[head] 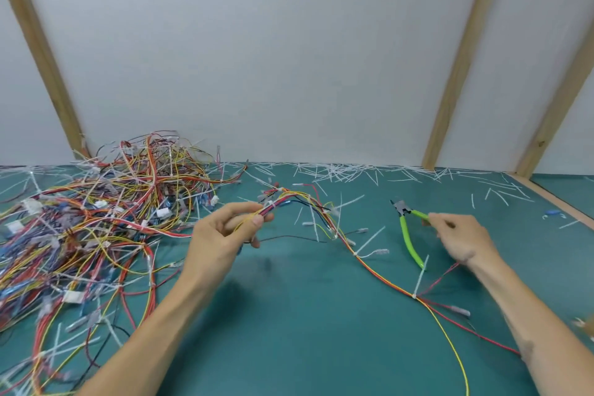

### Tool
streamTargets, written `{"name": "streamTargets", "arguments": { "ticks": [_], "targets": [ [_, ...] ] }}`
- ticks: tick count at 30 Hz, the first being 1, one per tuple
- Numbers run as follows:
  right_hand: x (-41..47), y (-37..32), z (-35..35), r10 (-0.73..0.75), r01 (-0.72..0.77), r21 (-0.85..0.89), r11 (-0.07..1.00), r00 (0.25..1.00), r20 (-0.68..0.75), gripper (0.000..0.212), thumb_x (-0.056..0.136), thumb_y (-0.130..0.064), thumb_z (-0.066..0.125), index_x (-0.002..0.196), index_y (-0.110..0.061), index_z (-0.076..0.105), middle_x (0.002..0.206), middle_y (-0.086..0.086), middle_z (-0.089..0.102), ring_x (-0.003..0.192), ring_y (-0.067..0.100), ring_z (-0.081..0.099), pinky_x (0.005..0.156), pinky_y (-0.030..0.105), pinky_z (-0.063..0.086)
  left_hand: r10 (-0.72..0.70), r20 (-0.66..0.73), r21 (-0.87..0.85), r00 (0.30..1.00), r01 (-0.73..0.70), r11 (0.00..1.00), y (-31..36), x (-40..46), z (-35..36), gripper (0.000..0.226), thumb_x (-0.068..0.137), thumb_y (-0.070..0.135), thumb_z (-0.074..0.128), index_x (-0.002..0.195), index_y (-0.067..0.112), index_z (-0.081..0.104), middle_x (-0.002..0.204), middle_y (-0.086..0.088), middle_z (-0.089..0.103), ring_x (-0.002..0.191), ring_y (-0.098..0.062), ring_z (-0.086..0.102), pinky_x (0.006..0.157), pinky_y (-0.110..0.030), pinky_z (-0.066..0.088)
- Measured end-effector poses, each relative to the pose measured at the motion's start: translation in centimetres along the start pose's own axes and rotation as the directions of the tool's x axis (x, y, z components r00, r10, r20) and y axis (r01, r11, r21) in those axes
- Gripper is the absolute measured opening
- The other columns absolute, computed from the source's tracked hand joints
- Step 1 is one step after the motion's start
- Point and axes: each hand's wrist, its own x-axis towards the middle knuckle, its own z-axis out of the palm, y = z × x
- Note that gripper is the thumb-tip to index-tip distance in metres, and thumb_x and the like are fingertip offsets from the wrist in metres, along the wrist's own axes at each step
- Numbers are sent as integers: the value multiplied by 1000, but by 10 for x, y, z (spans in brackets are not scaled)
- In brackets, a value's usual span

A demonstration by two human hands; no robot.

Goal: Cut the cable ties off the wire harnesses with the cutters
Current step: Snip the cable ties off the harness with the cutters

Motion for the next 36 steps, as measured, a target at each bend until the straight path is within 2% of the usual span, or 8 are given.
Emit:
{"name": "streamTargets", "arguments": {
  "ticks": [6, 14, 17, 20, 25, 28, 31, 36],
  "targets": [
    [-3, -14, 10, -41, 29, 108, 994, 993, 110, 46, 110, -44, 32, 120, -30, 75, 136, 2, 66, 131, 28, 54, 106, 39, 37, -65, 176, 60, 982, 56, 997, -7, -11, 18, 26, 84, 16, 79, 109, 18, 70, 104, 3, 78, 79, -4, 65, 73, -24, 46],
    [-25, -31, -17, -60, -8, 267, 964, 968, 245, 49, 111, -40, 30, 129, -20, 70, 136, -1, 67, 125, 13, 54, 108, 29, 32, -107, 301, 173, 948, 56, 983, -13, -14, 20, 44, 89, -7, 66, 124, 19, 64, 121, 8, 71, 99, -8, 68, 87, -24, 52],
    [-43, -62, -39, -213, 184, 285, 941, 974, 75, 38, 110, -38, 35, 131, -34, 67, 139, -18, 63, 127, 0, 49, 103, 21, 31, -112, 344, 227, 932, 33, 973, -13, -15, 21, 51, 83, 8, 77, 128, 23, 61, 128, 11, 65, 110, -5, 62, 96, -30, 51],
    [-80, -110, -34, -536, 481, 306, 821, 834, 128, 32, 105, -25, 53, 126, -47, 64, 129, -39, 60, 120, -19, 49, 93, 0, 33, -83, 417, 365, 905, -83, 927, -15, -18, 26, 71, 75, 5, 75, 138, 27, 51, 135, 12, 56, 123, -2, 52, 100, -21, 43],
    [-115, -149, 32, -756, 795, 15, 607, 571, 319, 82, 82, -6, 58, 157, -29, 35, 154, -11, 45, 141, 6, 35, 115, 14, 23, 1, 483, 325, 876, -180, 929, -16, -21, 32, 84, 66, -13, 50, 139, 29, 46, 133, 19, 58, 126, -4, 54, 99, -21, 45],
    [-115, -133, 58, -752, 794, -50, 606, 593, 289, 67, 91, -10, 60, 154, -20, 40, 149, -3, 53, 136, 17, 43, 120, 32, 25, 77, 483, 329, 872, -262, 907, -17, -21, 30, 90, 66, -20, 41, 134, 39, 47, 129, 24, 61, 121, -6, 59, 94, -19, 46],
    [-109, -116, 66, -760, 778, -90, 622, 627, 171, 44, 101, -27, 60, 143, -15, 54, 137, 1, 62, 131, 20, 51, 124, 39, 21, 130, 438, 330, 890, -293, 897, -20, -19, 29, 81, 71, -25, 42, 134, 23, 53, 127, 12, 65, 111, -14, 65, 90, -21, 48],
    [-101, -107, 73, -783, 795, -90, 600, 607, 133, 31, 94, -33, 71, 120, -17, 70, 109, 1, 67, 113, 21, 59, 108, 41, 40, 269, 214, 496, 939, -342, 798, -21, -13, 25, 50, 80, -10, 69, 123, 14, 63, 112, 1, 68, 98, -14, 64, 87, -10, 41]
  ]
}}
